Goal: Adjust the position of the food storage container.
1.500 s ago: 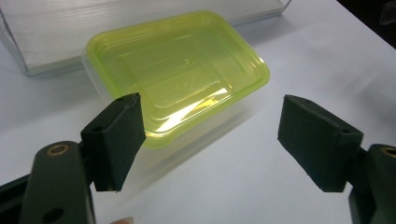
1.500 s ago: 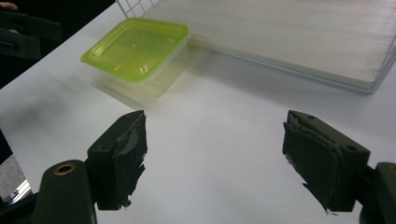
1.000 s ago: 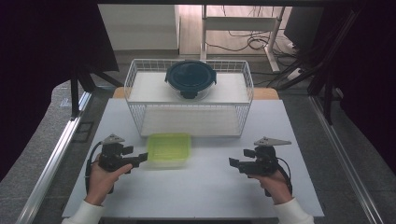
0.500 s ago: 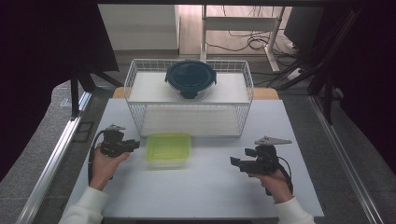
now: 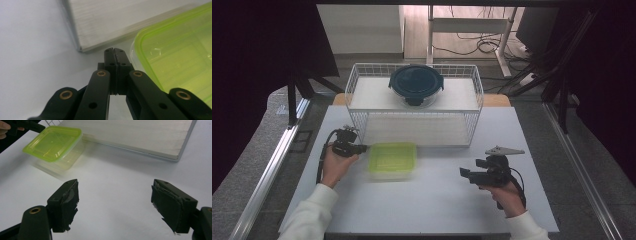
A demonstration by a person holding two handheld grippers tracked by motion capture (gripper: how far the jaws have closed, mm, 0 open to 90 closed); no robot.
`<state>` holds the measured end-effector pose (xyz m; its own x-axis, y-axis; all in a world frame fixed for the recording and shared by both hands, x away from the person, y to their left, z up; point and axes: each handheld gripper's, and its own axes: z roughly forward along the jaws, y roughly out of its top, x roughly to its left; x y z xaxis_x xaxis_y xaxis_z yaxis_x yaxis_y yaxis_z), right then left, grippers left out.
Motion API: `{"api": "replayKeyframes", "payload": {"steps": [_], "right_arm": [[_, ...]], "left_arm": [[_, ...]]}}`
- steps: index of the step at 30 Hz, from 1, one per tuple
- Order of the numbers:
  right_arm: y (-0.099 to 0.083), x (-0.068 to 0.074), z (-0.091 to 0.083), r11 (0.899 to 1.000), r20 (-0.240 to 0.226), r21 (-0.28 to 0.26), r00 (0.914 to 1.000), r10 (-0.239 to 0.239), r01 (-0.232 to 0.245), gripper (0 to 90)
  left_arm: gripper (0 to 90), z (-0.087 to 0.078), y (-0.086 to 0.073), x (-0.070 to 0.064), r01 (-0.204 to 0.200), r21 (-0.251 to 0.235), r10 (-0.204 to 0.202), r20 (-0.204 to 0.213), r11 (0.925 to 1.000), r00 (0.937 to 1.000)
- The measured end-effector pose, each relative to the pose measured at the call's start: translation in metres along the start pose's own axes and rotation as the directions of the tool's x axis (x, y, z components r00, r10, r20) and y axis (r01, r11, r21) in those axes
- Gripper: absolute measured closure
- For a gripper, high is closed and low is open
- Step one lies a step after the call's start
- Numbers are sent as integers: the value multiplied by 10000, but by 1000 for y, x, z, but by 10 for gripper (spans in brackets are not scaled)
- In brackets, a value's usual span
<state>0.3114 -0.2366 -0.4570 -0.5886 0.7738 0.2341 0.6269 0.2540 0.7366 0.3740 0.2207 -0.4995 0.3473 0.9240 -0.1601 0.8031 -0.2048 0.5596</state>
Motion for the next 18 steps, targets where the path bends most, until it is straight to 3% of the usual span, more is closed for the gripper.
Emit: {"api": "replayKeyframes", "payload": {"steps": [7,12,17,18], "right_arm": [[1,4,-1,9999,39,40,9999,-126,126,216],[0,2,0,10000,137,71,9999,-53,52,216],[0,2,1,9999,162,99,9999,-34,32,216],[0,2,1,10000,174,80,9998,-55,54,216]], "left_arm": [[897,7,4,-4,-226,189,228,-61,9996,9997],[897,9,4,-2,-66,189,58,418,9998,9991],[897,13,7,-12,-322,163,307,858,9993,9958],[897,14,7,-16,-209,38,204,907,9998,9957]]}}
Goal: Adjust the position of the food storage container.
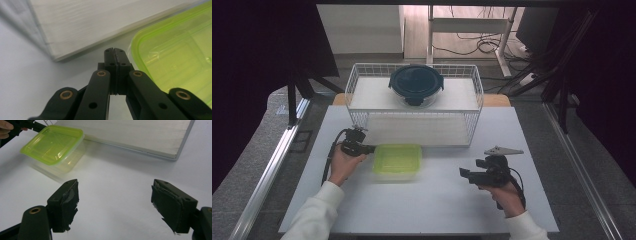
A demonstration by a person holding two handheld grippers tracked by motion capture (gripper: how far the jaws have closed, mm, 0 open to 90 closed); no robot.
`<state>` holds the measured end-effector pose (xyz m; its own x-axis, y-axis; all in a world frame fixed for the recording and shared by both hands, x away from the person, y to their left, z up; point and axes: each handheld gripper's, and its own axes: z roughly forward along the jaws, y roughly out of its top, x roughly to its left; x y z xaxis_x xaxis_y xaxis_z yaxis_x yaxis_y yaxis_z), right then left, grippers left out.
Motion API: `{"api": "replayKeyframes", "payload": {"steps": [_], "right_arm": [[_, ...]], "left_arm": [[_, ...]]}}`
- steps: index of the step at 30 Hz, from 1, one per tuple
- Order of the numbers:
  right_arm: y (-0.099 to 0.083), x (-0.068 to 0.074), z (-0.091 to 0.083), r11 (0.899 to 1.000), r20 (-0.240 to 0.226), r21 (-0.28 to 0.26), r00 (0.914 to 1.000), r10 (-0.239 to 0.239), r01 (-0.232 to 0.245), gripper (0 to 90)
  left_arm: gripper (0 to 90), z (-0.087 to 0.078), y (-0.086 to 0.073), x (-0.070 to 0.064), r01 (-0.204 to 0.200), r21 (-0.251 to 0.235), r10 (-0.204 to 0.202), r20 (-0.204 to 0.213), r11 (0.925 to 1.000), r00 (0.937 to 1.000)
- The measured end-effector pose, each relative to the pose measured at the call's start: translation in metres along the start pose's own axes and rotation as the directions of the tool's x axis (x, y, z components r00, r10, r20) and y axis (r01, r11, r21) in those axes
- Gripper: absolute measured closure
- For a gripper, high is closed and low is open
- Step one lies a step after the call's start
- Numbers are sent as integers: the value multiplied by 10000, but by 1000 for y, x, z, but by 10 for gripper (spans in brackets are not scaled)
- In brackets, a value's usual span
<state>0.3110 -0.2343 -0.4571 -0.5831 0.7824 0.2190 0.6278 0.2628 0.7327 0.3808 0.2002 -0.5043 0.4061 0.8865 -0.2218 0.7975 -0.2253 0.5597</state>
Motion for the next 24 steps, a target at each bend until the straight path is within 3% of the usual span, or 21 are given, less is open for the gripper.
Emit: {"api": "replayKeyframes", "payload": {"steps": [6,12,19,20,24], "right_arm": [[0,2,-1,10000,-20,7,10000,-54,54,216],[0,2,-2,10000,6,2,10000,-87,87,215],[0,1,-2,10000,84,31,10000,-22,22,215],[0,1,-2,10000,77,31,10000,-31,31,215],[0,2,-1,10000,61,56,10000,-61,61,215]], "left_arm": [[897,5,2,-17,-438,81,433,485,9990,9979],[897,9,-1,-32,-848,196,833,678,9962,9942],[897,11,-5,-41,-894,275,863,990,9956,9913],[897,12,-5,-44,-747,179,724,1063,9970,9917],[896,13,-5,-49,-1021,277,986,1080,9944,9893]]}}
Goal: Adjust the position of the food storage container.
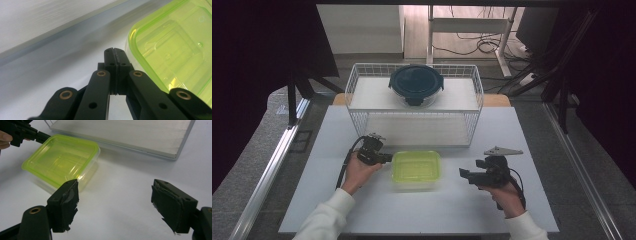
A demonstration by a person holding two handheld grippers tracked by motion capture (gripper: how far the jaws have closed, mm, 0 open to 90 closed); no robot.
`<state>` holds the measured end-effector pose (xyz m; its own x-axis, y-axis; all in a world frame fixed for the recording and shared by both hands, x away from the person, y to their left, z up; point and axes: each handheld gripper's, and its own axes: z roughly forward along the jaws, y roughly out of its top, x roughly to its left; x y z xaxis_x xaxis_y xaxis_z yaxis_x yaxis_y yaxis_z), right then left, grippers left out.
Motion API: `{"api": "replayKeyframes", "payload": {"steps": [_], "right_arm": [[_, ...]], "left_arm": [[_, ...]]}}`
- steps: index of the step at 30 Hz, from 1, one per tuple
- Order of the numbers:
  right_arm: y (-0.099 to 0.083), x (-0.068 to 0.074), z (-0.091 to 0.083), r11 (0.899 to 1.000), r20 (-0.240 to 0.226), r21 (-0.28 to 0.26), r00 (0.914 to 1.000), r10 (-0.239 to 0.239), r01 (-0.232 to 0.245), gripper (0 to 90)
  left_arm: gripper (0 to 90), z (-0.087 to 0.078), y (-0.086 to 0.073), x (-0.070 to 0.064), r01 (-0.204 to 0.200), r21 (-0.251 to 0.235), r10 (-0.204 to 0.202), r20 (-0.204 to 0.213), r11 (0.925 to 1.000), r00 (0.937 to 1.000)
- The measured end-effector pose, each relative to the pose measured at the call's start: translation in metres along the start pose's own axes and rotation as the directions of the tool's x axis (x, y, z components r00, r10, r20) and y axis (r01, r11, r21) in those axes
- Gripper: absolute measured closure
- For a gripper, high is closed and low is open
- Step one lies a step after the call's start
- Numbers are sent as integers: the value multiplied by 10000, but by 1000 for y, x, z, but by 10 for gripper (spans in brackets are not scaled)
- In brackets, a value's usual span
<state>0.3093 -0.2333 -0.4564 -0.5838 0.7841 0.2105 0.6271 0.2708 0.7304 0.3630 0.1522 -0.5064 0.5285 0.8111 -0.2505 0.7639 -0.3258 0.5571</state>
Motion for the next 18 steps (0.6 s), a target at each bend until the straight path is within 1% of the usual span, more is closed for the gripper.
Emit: {"api": "replayKeyframes", "payload": {"steps": [1,2,5,7,8,9,10,11,12,13,15,17,18], "right_arm": [[0,0,0,10000,-4,15,10000,4,-3,215],[0,0,0,10000,2,22,10000,7,-7,215],[0,-1,0,10000,45,16,10000,33,-33,215],[0,-1,-1,10000,79,-6,10000,39,-39,215],[0,-1,-1,10000,91,-8,10000,30,-30,214],[0,-1,-1,10000,97,-36,10000,24,-23,214],[-1,-1,-1,10000,95,-55,10000,16,-15,214],[-1,-1,-2,10000,80,-59,10000,9,-9,214],[0,0,-2,10000,67,-66,10000,16,-15,214],[0,1,-2,10000,50,-70,10000,-22,22,214],[1,3,-2,9999,-21,-126,10000,-85,85,213],[2,5,-2,9999,-63,-118,9999,-125,124,213],[2,5,-1,9998,-49,-142,9999,-141,140,212]], "left_arm": [[896,1,0,-1,48,-41,-48,36,10000,10000],[896,2,0,-2,193,-170,-192,71,9997,9998],[895,2,0,-1,184,-153,-183,100,9997,9998],[894,0,0,1,121,-119,-122,-67,9999,9999],[894,-1,-1,1,212,-209,-218,-303,9996,9993],[894,-7,-1,5,158,-259,-172,-551,9995,9983],[895,-11,-2,7,258,-430,-282,-574,9987,9980],[895,-17,-3,9,442,-636,-480,-590,9970,9971],[894,-25,-5,12,467,-875,-525,-650,9951,9965],[893,-30,-6,13,528,-999,-595,-662,9936,9960],[881,-42,-11,14,679,-1372,-760,-546,9882,9956],[856,-53,-18,10,738,-1788,-830,-447,9811,9955],[847,-56,-21,8,729,-1904,-819,-399,9790,9958]]}}
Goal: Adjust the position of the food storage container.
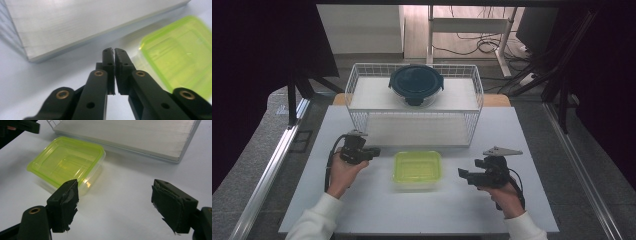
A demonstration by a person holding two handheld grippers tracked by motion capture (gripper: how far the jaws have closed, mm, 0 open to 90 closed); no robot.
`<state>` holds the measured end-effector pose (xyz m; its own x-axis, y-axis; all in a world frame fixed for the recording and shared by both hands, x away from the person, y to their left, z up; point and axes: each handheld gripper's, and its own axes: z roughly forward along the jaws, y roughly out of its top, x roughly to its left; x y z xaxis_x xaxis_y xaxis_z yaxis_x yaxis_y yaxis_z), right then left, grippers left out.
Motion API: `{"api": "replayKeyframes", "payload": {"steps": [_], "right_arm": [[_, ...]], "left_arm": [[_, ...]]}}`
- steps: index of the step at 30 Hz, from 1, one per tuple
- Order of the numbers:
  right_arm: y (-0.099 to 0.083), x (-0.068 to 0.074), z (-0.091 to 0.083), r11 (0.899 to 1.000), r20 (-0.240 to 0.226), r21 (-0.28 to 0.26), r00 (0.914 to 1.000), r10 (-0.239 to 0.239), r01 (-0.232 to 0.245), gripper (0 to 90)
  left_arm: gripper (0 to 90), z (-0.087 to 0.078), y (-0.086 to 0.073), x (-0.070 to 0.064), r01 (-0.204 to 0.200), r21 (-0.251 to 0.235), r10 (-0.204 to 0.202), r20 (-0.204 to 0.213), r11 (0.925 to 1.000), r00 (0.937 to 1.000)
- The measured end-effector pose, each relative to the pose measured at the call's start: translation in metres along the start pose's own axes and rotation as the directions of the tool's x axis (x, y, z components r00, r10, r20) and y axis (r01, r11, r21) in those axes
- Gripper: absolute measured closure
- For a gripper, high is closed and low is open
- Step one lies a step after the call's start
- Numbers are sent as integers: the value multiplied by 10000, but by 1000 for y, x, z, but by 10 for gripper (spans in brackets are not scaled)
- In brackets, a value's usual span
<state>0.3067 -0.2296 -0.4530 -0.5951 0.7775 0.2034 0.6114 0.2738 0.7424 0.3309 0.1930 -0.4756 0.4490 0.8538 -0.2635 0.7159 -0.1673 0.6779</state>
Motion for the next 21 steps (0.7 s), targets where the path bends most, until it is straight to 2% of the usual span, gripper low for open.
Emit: {"api": "replayKeyframes", "payload": {"steps": [3,4,6,7,9,11,14,21], "right_arm": [[0,0,0,10000,26,-3,10000,19,-19,212],[0,1,-1,10000,30,-13,10000,28,-28,212],[1,2,-1,10000,3,-21,10000,22,-22,212],[1,3,-1,10000,-6,-50,10000,-10,10,212],[2,5,-1,10000,-43,-59,10000,-61,60,212],[2,5,-1,9999,-37,-44,9999,-114,114,212],[1,5,0,9999,-61,-16,9999,-120,120,211],[0,6,3,9997,-81,115,9997,-235,236,210]], "left_arm": [[804,-11,-10,-6,-44,-437,48,108,9990,9999],[763,-13,-12,-7,-108,-375,112,98,9992,9999],[614,-16,-14,-11,-382,20,382,76,9993,9992],[531,-18,-15,-13,-369,-72,369,-39,9993,9993],[412,-22,-15,-14,-248,-137,248,40,9996,9997],[396,-26,-15,-15,-245,-269,250,175,9993,9995],[366,-26,-15,-17,-262,-201,269,367,9995,9990],[269,-25,-17,-22,-321,83,318,365,9994,9988]]}}
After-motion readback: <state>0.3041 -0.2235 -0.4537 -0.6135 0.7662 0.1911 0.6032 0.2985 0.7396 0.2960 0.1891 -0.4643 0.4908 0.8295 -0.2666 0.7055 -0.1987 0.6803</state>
